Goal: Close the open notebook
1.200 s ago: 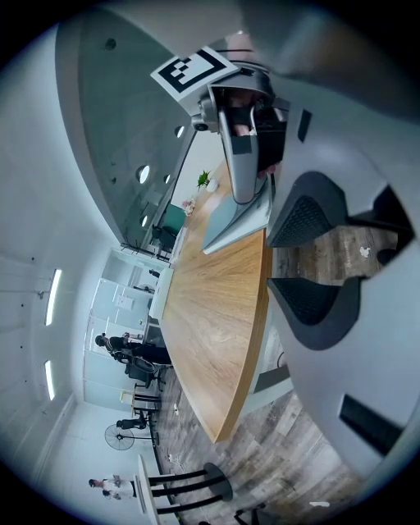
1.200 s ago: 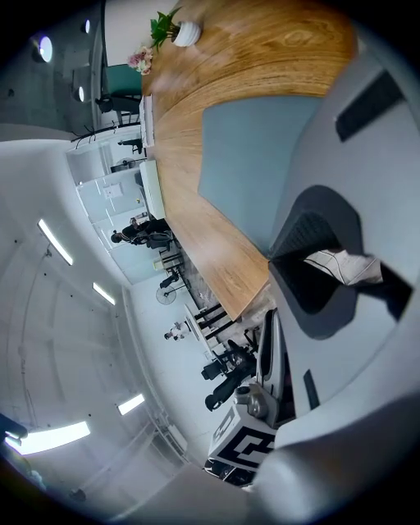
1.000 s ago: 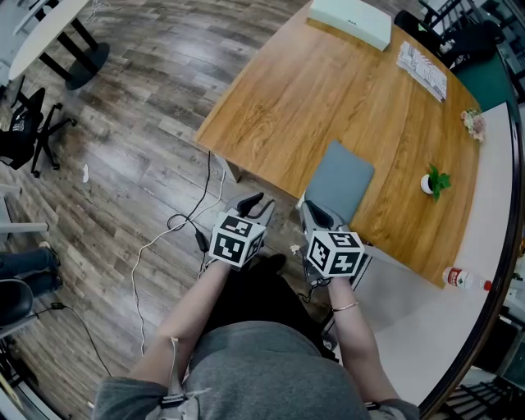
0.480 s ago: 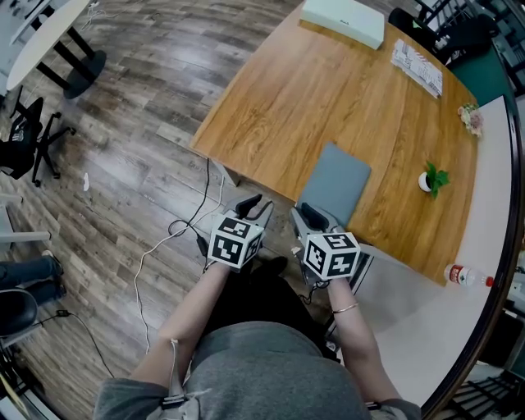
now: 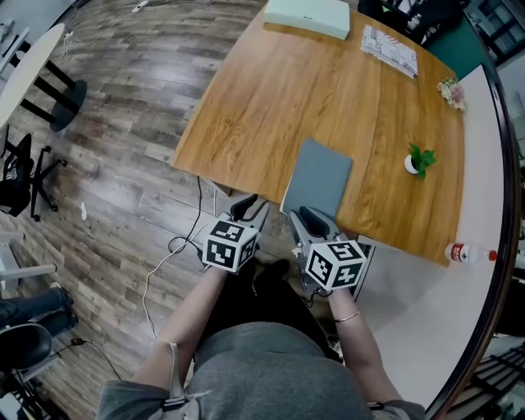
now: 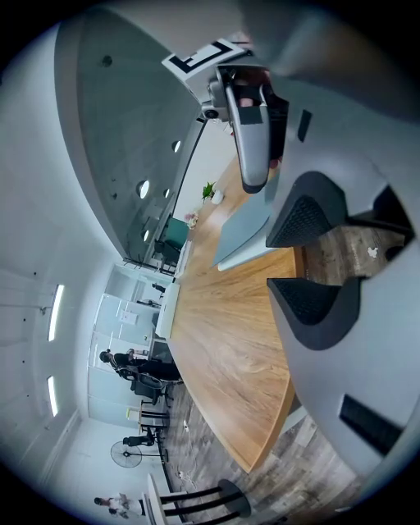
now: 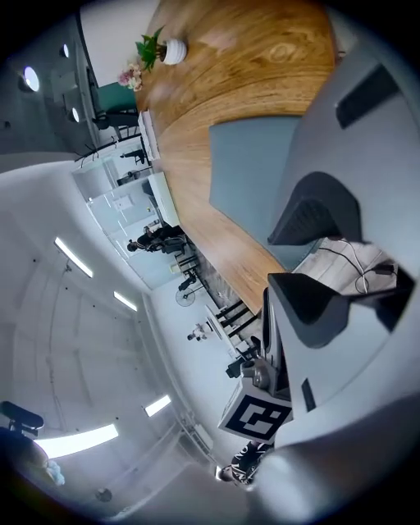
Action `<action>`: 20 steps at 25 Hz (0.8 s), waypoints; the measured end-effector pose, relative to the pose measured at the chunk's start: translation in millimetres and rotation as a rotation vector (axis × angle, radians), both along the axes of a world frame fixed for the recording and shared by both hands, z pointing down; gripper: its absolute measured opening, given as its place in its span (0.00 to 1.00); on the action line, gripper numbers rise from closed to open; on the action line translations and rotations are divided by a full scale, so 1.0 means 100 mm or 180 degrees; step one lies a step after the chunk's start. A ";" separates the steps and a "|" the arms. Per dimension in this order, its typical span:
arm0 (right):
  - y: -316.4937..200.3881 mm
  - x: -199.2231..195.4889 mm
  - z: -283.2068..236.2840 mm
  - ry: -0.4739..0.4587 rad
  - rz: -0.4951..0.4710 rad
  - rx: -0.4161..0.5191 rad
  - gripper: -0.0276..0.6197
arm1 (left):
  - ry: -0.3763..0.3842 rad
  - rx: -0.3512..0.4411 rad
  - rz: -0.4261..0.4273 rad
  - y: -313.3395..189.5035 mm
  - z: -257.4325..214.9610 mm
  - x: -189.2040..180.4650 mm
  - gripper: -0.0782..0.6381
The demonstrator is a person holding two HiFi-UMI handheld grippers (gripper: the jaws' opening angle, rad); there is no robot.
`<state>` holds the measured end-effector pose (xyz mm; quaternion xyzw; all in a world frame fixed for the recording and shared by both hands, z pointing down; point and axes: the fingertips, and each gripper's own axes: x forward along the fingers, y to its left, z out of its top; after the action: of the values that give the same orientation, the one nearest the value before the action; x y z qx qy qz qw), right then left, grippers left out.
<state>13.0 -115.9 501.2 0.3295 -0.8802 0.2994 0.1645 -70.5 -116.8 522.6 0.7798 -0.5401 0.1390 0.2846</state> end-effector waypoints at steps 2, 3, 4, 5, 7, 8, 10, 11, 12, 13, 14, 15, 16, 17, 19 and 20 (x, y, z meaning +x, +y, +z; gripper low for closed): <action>-0.04 0.11 -0.06 -0.0072 0.0151 0.0026 0.20 | -0.0001 0.0040 0.0060 -0.05 -0.05 0.06 0.28; -0.06 0.16 -0.09 -0.0096 0.0216 0.0041 0.19 | 0.0000 0.0062 0.0088 -0.07 -0.07 0.09 0.28; -0.08 0.21 -0.11 -0.0108 0.0267 0.0058 0.18 | 0.0001 0.0086 0.0113 -0.10 -0.10 0.11 0.28; -0.09 0.26 -0.14 -0.0111 0.0310 0.0079 0.18 | -0.0001 0.0111 0.0137 -0.12 -0.12 0.14 0.28; -0.11 0.34 -0.18 -0.0108 0.0393 0.0126 0.18 | -0.0015 0.0162 0.0180 -0.16 -0.17 0.18 0.28; -0.11 0.38 -0.21 -0.0112 0.0439 0.0152 0.18 | -0.0031 0.0188 0.0200 -0.18 -0.19 0.19 0.28; -0.13 0.46 -0.27 -0.0135 0.0540 0.0208 0.16 | -0.0062 0.0240 0.0232 -0.20 -0.23 0.22 0.27; -0.13 0.50 -0.30 -0.0146 0.0591 0.0240 0.15 | -0.0066 0.0263 0.0242 -0.21 -0.26 0.24 0.27; -0.14 0.54 -0.33 -0.0151 0.0641 0.0275 0.15 | -0.0062 0.0285 0.0249 -0.23 -0.29 0.26 0.27; -0.16 0.59 -0.36 -0.0150 0.0690 0.0311 0.15 | -0.0054 0.0307 0.0252 -0.25 -0.31 0.27 0.26; -0.17 0.63 -0.39 -0.0145 0.0739 0.0347 0.14 | -0.0048 0.0327 0.0257 -0.26 -0.34 0.28 0.26; -0.18 0.68 -0.41 -0.0136 0.0788 0.0382 0.14 | -0.0045 0.0344 0.0266 -0.27 -0.36 0.29 0.26; -0.20 0.72 -0.43 -0.0123 0.0836 0.0415 0.13 | -0.0044 0.0358 0.0278 -0.29 -0.38 0.30 0.25; -0.20 0.77 -0.45 -0.0108 0.0884 0.0445 0.13 | -0.0043 0.0370 0.0291 -0.30 -0.40 0.31 0.25; -0.22 0.87 -0.48 -0.0083 0.0987 0.0494 0.12 | -0.0047 0.0399 0.0307 -0.32 -0.43 0.33 0.24; -0.22 0.92 -0.50 -0.0077 0.1043 0.0510 0.11 | -0.0052 0.0417 0.0313 -0.33 -0.45 0.33 0.23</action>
<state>104.7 -138.1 451.4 0.4770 -0.8376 0.2551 0.0761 -37.2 -150.0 477.3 0.8211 -0.5114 0.1234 0.2214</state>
